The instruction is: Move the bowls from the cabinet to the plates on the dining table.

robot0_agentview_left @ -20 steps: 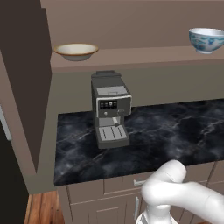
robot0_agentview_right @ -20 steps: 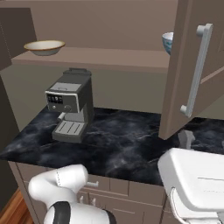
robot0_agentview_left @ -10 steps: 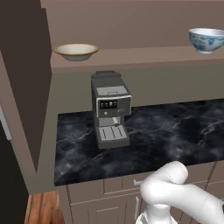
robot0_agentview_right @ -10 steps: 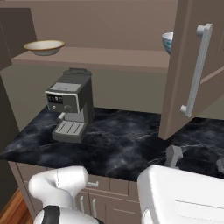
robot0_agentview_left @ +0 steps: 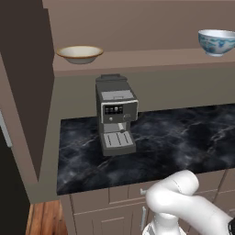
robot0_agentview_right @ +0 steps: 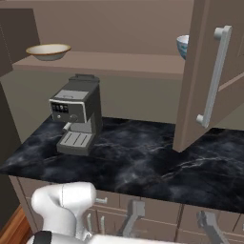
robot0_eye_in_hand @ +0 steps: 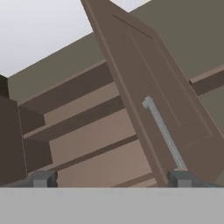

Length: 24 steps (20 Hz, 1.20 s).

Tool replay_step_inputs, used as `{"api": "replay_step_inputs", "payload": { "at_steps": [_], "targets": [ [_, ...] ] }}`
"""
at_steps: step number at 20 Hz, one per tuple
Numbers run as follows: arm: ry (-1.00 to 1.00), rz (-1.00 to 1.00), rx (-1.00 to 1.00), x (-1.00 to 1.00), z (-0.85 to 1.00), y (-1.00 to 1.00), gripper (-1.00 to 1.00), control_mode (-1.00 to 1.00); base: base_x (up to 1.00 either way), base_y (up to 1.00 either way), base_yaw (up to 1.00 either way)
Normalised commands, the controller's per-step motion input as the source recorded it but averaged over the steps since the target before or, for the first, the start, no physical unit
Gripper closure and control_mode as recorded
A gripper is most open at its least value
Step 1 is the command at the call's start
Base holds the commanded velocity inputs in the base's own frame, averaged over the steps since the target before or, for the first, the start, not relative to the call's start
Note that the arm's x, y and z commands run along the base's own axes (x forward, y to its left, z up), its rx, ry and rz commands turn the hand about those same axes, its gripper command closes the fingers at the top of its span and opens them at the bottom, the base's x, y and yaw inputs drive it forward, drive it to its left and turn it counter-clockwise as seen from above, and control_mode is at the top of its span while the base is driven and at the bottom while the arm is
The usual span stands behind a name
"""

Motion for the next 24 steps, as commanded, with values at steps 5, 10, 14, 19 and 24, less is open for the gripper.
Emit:
{"api": "replay_step_inputs", "payload": {
  "at_steps": [5, 10, 14, 19, 24],
  "targets": [
    [-0.04, 0.00, -0.03, -0.46, -0.09, 0.51, -1.00, -1.00, 0.00, 0.00, 0.00],
    [-0.05, 0.00, -0.03, -0.44, -0.07, 0.51, -1.00, -1.00, 0.00, 0.00, 0.00],
    [-0.06, 0.00, -0.04, -0.41, -0.05, 0.51, -1.00, -1.00, 0.00, 0.00, 0.00],
    [-0.06, 0.00, -0.04, -0.39, -0.04, 0.51, -1.00, -1.00, 0.00, 0.00, 0.00],
    [-0.06, 0.00, -0.04, -0.38, -0.04, 0.51, -1.00, -1.00, 0.00, 0.00, 0.00]
  ]
}}
